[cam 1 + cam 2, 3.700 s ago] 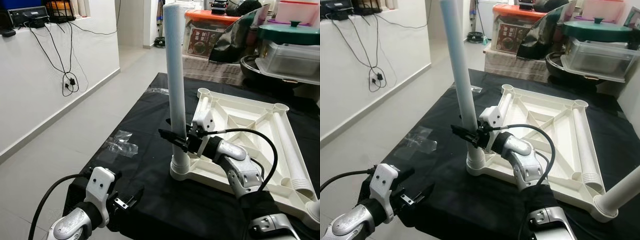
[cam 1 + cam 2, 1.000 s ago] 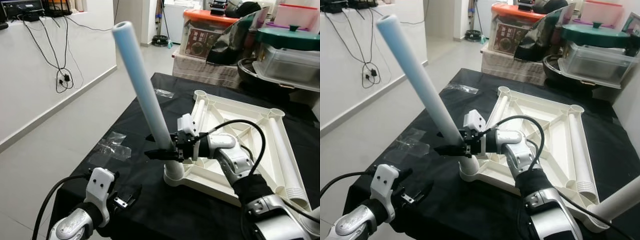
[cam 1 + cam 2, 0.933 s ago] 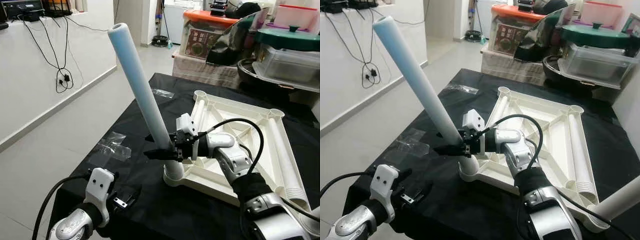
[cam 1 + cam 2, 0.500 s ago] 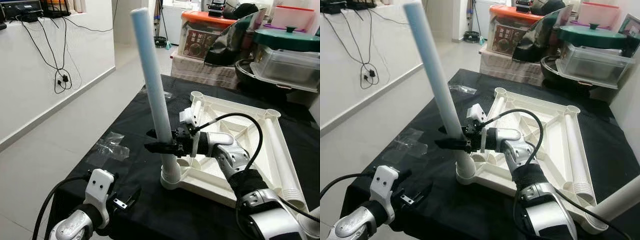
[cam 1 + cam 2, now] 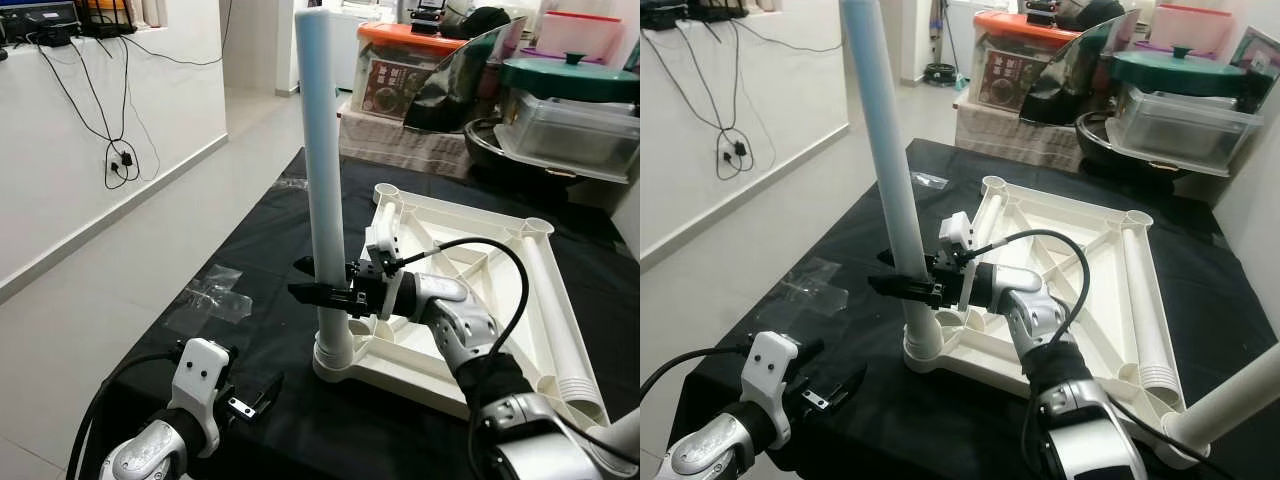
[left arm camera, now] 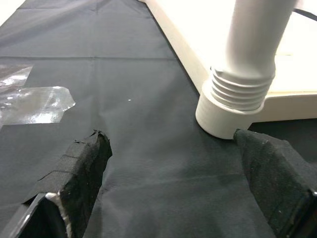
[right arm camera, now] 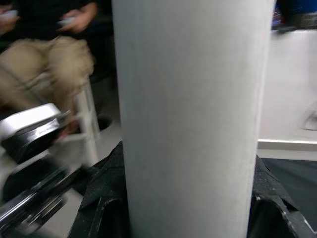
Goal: Building children table
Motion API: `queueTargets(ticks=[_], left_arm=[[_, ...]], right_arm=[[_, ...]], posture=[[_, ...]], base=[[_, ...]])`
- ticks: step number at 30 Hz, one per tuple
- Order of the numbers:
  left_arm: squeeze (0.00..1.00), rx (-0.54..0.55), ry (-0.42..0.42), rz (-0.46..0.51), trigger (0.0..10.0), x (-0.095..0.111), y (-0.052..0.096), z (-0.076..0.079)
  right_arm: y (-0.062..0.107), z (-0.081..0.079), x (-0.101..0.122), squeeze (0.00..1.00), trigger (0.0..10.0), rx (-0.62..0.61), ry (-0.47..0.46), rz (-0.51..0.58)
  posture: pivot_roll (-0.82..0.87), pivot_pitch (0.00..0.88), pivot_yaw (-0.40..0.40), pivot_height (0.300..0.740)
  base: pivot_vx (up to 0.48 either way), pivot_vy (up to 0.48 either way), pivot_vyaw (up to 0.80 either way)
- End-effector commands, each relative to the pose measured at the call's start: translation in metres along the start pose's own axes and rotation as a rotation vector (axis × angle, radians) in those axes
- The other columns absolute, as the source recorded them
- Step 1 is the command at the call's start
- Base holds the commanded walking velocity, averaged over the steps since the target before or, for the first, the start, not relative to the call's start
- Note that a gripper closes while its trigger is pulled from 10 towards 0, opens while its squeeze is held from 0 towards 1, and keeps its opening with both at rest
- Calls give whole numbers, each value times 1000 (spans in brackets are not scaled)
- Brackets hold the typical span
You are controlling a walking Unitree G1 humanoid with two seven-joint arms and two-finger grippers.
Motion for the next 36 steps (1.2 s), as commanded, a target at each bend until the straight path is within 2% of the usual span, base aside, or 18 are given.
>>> queueTargets(ticks=[1,3,6,7,8,10,12,13,14,15,17,20,23,24,25,27,29,36], left_arm=[[0,-10,-6,4,10000,1,0,2],[0,-7,-6,4,10000,1,0,2],[0,-7,-6,4,10000,1,0,2],[0,-6,-7,4,10000,1,0,1],[0,-4,-7,4,10000,1,0,1],[0,-4,-7,4,10000,1,0,1],[0,0,-11,5,10000,0,-1,-1],[0,0,-11,5,10000,0,-1,-1],[0,1,-12,5,10000,0,-1,-1],[0,1,-12,5,10000,0,-1,-1],[0,4,-18,7,10000,0,-2,-3],[0,5,-20,7,10000,1,-3,-4],[0,8,-23,8,10000,1,-3,-5],[0,8,-23,8,10000,1,-3,-5],[0,8,-23,9,10000,1,-4,-5],[0,8,-23,9,10000,1,-4,-5],[0,11,-22,8,10000,1,-4,-5],[0,18,-24,8,10000,1,-4,-7]], right_arm=[[-1,5,-18,0,10000,-99,-85,19],[1,12,-17,0,10000,-233,-56,59],[1,12,-17,0,10000,-233,-56,59],[2,16,-17,0,10000,-310,-50,77],[5,21,-17,0,10000,-446,-44,113],[5,21,-17,0,10000,-446,-44,113],[14,28,-14,0,10000,-700,5,202],[14,28,-14,0,10000,-700,5,202],[18,28,-12,0,10000,-771,42,231],[18,28,-12,0,10000,-771,42,231],[27,25,-9,0,10000,-847,97,322],[30,23,-7,0,10000,-862,117,358],[40,19,4,0,10000,-927,181,450],[40,19,4,0,10000,-927,181,450],[41,17,8,0,10000,-943,221,470],[41,17,8,0,10000,-943,221,470],[45,13,14,0,10000,-992,278,504],[45,9,13,0,10000,-1044,311,526]], posture=[[75,0,-91,740],[68,0,-90,740],[68,0,-90,740],[68,0,-91,740],[65,0,-88,740],[65,0,-88,740],[64,0,-84,740],[64,0,-84,740],[64,0,-84,740],[64,0,-84,740],[61,0,-79,740],[61,0,-79,740],[60,0,-77,740],[60,0,-77,740],[60,0,-77,740],[60,0,-77,740],[63,0,-77,740],[65,0,-75,740]], base=[[0,0,0],[0,0,0],[0,0,0],[0,0,0],[0,0,0],[0,0,0],[0,0,0],[0,0,0],[0,0,0],[0,0,0],[0,0,0],[0,0,0],[0,0,0],[0,0,0],[0,0,0],[0,0,0],[0,0,0],[0,0,0]])
Point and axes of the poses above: a point about 5 cm out from each wrist's last joint towards the gripper, its own y axis pointing back from the gripper into the wrist, its own x axis along the axis of the wrist's last joint, z = x × y, the point moved 2 cm from there along -y, pointing out of the wrist towards the gripper, and after that the axes turned 14 degrees about -y, right-handed, at the moved point
